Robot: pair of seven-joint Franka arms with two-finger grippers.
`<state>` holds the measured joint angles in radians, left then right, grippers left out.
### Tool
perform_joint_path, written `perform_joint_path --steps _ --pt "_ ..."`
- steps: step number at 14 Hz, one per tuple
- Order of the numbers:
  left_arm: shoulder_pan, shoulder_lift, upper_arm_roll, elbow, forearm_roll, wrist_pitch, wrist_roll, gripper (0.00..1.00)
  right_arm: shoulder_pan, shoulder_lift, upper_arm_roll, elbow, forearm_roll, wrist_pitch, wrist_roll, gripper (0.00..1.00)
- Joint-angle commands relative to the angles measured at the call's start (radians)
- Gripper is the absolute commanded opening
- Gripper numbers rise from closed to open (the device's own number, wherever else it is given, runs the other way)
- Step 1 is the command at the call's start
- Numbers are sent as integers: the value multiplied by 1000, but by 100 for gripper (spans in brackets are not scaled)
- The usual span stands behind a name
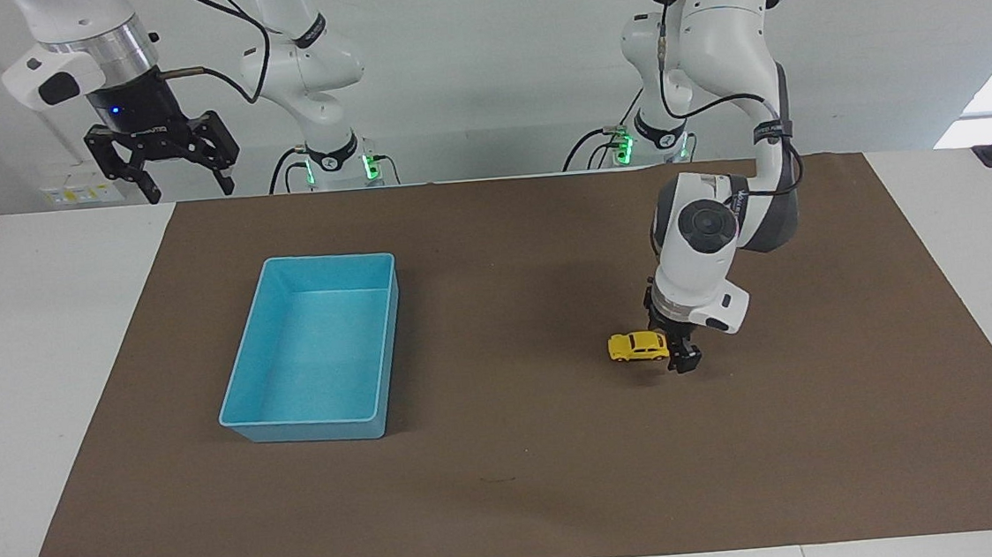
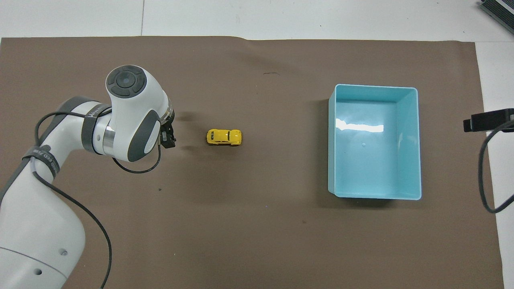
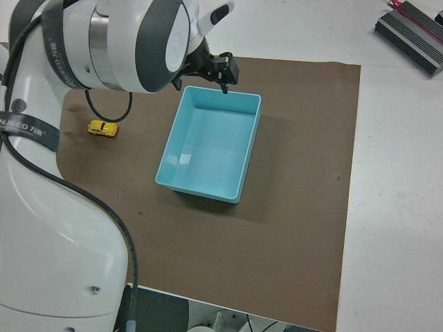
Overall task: Wind up and store yellow beetle car
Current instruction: 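Lift the left gripper off the car to let it roll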
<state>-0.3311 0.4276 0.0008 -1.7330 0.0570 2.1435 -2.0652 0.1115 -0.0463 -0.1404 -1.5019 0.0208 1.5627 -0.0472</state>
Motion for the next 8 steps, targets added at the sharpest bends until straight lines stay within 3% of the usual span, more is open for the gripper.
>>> perform_joint_path --steps 1,8 --pt "4 -20 -2 -8 20 -7 2 100 -4 -20 4 -15 8 -10 9 100" --pt "7 -30 1 0 20 -5 13 100 -4 -20 4 -15 8 -10 9 100"
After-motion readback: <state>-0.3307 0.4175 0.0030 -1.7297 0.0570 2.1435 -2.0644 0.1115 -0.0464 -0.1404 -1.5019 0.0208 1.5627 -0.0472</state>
